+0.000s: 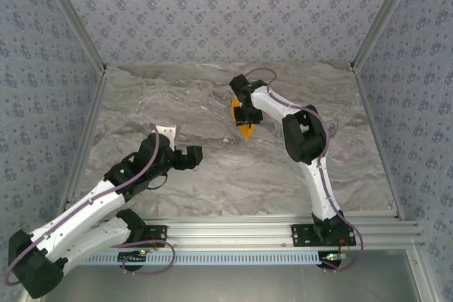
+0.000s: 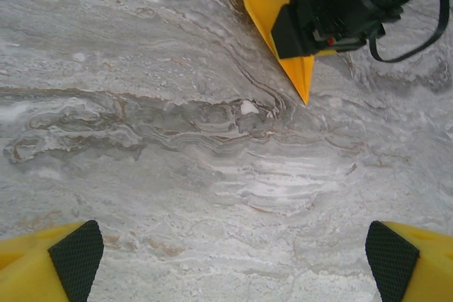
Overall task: Fold a paper plane with a square sheet of paper (fold left side to right side)
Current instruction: Place the paper plane at the top-center of the table, then reset both arms
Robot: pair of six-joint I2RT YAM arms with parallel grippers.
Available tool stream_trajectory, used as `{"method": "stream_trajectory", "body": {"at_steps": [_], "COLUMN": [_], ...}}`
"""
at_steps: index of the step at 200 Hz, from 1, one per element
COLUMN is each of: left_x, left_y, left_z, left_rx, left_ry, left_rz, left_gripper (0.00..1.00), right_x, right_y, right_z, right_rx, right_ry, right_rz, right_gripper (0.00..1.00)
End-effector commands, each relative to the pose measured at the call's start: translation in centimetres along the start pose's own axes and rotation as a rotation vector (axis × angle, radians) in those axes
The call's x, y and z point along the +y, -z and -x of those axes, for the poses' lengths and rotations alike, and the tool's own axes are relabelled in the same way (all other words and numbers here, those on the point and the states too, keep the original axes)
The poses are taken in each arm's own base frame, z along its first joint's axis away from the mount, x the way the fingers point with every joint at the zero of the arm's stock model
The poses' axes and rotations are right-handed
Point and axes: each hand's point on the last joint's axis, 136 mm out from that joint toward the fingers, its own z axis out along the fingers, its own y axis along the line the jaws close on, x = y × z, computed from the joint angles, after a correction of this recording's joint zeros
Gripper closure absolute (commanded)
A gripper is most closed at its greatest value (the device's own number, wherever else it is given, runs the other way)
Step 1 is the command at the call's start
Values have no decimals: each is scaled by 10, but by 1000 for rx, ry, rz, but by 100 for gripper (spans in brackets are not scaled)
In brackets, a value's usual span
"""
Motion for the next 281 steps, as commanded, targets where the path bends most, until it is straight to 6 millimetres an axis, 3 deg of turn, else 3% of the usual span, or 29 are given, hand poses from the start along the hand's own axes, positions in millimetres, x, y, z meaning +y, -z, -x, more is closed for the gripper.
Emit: {"method": "stream_trajectory", "body": {"at_steps": [1, 34, 73, 91, 111, 132, 151, 178, 195, 231, 259, 281], "left_x": [3, 9, 41, 70, 106, 137, 157, 175, 190, 219, 225, 226], "left_y": [8, 8, 15, 22, 36, 48, 53, 52, 46, 23, -5, -14], "left_z": [20, 25, 47, 63, 80, 92, 95, 91, 82, 59, 50, 52], "left_rx": [-36, -44, -108, -175, -269, -360, -429, -463, -425, -341, -372, -413], "left_ry": [12, 61, 150, 198, 208, 161, 103, -21, -81, -132, -114, -129], "left_rz": [19, 8, 76, 179, 349, 520, 640, 748, 808, 846, 727, 682], "left_gripper": [2, 2, 2, 2, 2, 2, 2, 2, 2, 2, 2, 2], "right_x": [-6, -6, -14, -36, -74, -122, -167, -219, -242, -262, -262, -257], "right_y": [34, 61, 126, 157, 185, 194, 184, 164, 148, 118, 97, 105], "right_z": [-3, -5, -11, -18, -30, -48, -69, -93, -104, -97, -89, -78], "right_rx": [-20, -59, -206, -323, -462, -552, -601, -674, -715, -826, -885, -969], "right_ry": [20, 40, 76, 77, 39, -66, -181, -300, -302, -285, -252, -201], "right_rz": [-34, -39, -22, -60, -134, -178, -213, -300, -357, -363, -299, -268], "right_gripper": [56, 47, 32, 24, 16, 10, 1, 0, 0, 0, 0, 0]}}
